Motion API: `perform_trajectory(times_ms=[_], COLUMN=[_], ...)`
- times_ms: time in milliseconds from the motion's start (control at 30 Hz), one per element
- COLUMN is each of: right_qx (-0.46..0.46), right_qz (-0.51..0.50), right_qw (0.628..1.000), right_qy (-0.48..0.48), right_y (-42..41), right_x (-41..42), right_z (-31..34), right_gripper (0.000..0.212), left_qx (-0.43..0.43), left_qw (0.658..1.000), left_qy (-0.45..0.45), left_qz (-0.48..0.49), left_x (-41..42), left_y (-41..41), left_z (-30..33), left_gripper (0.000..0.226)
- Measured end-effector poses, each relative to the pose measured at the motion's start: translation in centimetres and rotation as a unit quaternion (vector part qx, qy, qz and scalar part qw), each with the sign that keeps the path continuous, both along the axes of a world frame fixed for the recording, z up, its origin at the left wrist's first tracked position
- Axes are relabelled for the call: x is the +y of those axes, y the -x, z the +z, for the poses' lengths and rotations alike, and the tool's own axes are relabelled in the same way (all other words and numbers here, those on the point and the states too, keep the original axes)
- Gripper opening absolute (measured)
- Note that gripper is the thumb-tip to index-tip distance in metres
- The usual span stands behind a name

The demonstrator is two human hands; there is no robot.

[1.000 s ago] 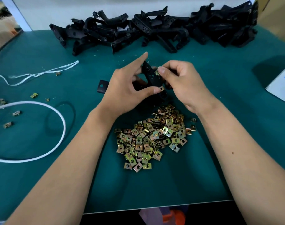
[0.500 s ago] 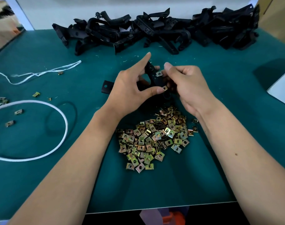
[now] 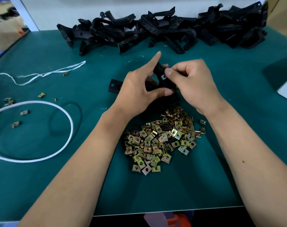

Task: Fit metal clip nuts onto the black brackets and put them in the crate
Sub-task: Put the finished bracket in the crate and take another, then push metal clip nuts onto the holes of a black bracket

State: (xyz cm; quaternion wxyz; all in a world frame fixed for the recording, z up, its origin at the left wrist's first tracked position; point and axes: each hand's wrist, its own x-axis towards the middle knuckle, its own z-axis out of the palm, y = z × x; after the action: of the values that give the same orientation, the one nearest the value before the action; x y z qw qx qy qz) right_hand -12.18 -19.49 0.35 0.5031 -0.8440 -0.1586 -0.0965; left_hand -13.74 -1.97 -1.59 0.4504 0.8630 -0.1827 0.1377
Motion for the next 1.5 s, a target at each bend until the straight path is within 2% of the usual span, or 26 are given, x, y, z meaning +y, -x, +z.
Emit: perform_trajectory(times_ms=[167,300,367,433,567,700,800,900,967,1033,1100,1167,1233,1300,1333,1433,1500], right_qx=[-0.002,0.030,0.072,0.073,0.048,0.001,-0.022,-0.033,-0.036,-0.047,-0.073,-0.097,-0.093,-0.084,-0.080,-0.006,0.102], right_qz=[-0.012,-0.002,-0.006,-0.040,-0.030,-0.039,-0.093,-0.109,-0.127,-0.165,-0.230,-0.297,-0.365,-0.434,-0.464,-0.532,-0.573], right_qw=[1.000,1.000,0.997,0.996,0.998,0.990,0.984,0.987,0.986,0.981,0.968,0.948,0.926,0.897,0.881,0.837,0.797], right_qy=[0.001,0.003,-0.041,-0.045,0.031,0.132,0.153,0.115,0.102,0.086,0.073,0.055,0.016,-0.023,-0.047,-0.130,-0.163], right_y=[0.1,0.4,0.5,0.5,1.0,2.0,2.8,3.5,4.2,5.4,7.5,10.6,14.9,19.6,21.9,27.9,31.5], right_x=[1.0,1.6,1.2,0.4,-0.5,0.8,1.0,-0.7,-3.2,-6.1,-10.5,-16.2,-22.7,-29.2,-32.1,-39.4,-42.5], right_z=[-0.5,-0.8,-0.8,-0.7,-0.5,-0.3,-0.4,0.4,1.4,2.5,3.4,3.9,4.0,3.7,3.3,0.0,-4.1], right_gripper=[0.040,0.030,0.027,0.025,0.014,0.017,0.031,0.032,0.030,0.027,0.024,0.022,0.020,0.020,0.020,0.021,0.027], left_qx=[0.031,0.063,0.079,0.098,0.085,0.087,0.092,0.081,0.073,0.053,0.024,0.000,-0.042,-0.127,-0.174,-0.282,-0.276], left_qw=[0.999,0.995,0.993,0.990,0.985,0.982,0.987,0.992,0.993,0.994,0.998,0.997,0.985,0.955,0.934,0.866,0.818], left_qy=[0.022,0.031,0.044,0.057,0.059,0.047,0.025,0.030,0.058,0.078,0.055,0.020,-0.025,-0.134,-0.192,-0.290,-0.327], left_qz=[0.037,0.075,0.077,0.086,0.138,0.159,0.133,0.094,0.074,0.057,0.014,-0.070,-0.168,-0.233,-0.247,-0.295,-0.384], left_x=[0.0,0.1,0.1,0.1,-0.2,0.2,-0.3,-1.7,-4.1,-7.1,-12.0,-18.2,-24.8,-31.3,-34.3,-42.4,-46.0], left_y=[-0.1,-0.4,-0.8,-1.0,-1.0,-0.8,-0.8,-0.2,0.4,0.9,1.9,3.7,6.3,9.0,10.4,15.0,18.0], left_z=[-0.3,-0.6,-0.7,-0.7,-0.6,-0.4,0.7,2.1,3.6,5.2,7.0,8.6,9.8,10.4,10.3,7.4,3.6], left_gripper=[0.097,0.093,0.085,0.075,0.067,0.072,0.062,0.030,0.028,0.038,0.040,0.031,0.029,0.066,0.070,0.036,0.039])
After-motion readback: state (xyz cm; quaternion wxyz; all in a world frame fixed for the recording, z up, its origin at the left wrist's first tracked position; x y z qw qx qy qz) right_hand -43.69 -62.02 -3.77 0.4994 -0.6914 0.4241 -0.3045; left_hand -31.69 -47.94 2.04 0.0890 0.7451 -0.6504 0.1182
